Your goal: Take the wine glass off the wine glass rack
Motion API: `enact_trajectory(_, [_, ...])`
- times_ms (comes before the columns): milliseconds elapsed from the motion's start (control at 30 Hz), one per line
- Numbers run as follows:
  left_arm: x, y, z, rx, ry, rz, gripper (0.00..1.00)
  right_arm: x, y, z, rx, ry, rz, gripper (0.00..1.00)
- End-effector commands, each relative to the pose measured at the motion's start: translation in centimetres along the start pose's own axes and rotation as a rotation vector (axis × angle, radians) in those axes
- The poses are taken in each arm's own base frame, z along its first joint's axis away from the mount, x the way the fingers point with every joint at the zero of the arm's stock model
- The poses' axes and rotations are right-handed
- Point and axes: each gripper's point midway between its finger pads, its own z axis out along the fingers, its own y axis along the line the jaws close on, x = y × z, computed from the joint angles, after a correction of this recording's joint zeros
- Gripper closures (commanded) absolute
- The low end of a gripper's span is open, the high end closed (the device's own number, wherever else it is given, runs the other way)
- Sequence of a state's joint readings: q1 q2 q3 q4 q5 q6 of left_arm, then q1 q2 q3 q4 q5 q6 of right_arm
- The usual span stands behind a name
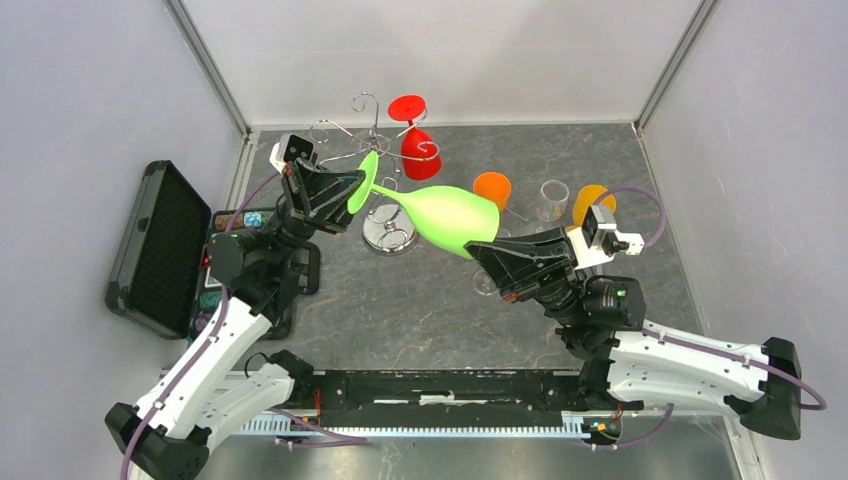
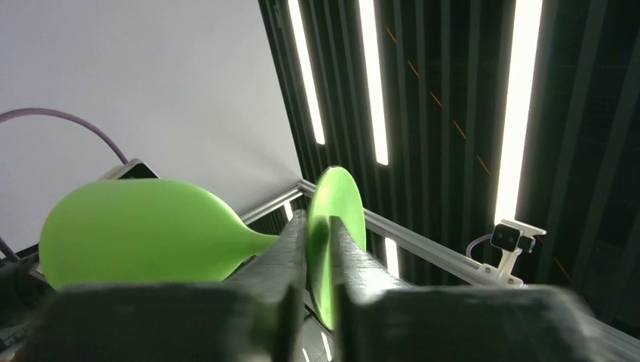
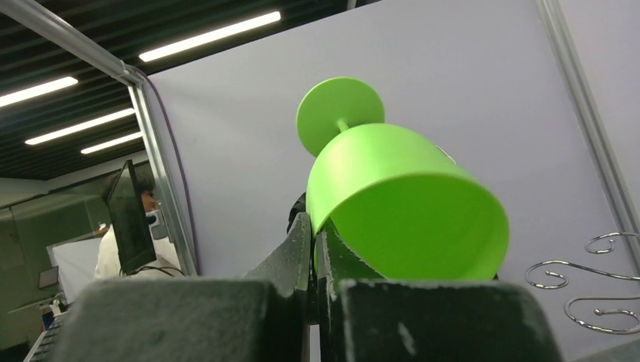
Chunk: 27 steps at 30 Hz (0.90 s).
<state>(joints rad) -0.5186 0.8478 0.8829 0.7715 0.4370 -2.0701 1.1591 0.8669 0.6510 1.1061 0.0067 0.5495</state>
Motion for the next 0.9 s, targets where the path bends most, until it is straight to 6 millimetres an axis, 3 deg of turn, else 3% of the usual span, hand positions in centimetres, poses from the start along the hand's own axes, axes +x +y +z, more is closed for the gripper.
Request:
enact_trajectory(0, [0.6,-0.9,-0.2,0.027,0.014,-0.012,0.69,-3.0,1.0,0.7,-0.026,-0.093,-0.041,1.0])
enact_trajectory(200, [1.2,-1.2,0.5,0.01,0.031,0.212,0.13,-3.9,-0.6,0.3,0.084,-0.069,-0.146,1.0])
enact_trajectory(267, [1.3,-0.4,0.4,-0.033,0.036,0.307,0.01,-4.4,-1.9,-0.4,0.166,-0.052,-0.191,1.0])
enact_trajectory(467, [1.2,2.1,-0.3,-0.141,0.073,0.554,0.0,-5.8,-7.5,-4.9,0.539,0.1,-0.365,1.0])
enact_trajectory(600, [0.5,4.5,-0.8,-0.279,0.117,0.726,0.0,-6.9,-10.8,-9.9,0.822,0.25,-0.476,1.0])
enact_trajectory(733, [-1.0,6.5,-1.7,-0.407,0.117,0.84,0.0,-8.6,-11.6,-13.6,0.99,0.399,-0.562,1.0])
enact_trajectory(867, [-2.3,8.2,-2.5,-0.496,0.112,0.885,0.0,-8.7,-12.2,-16.8,1.116,0.575,-0.632,1.0])
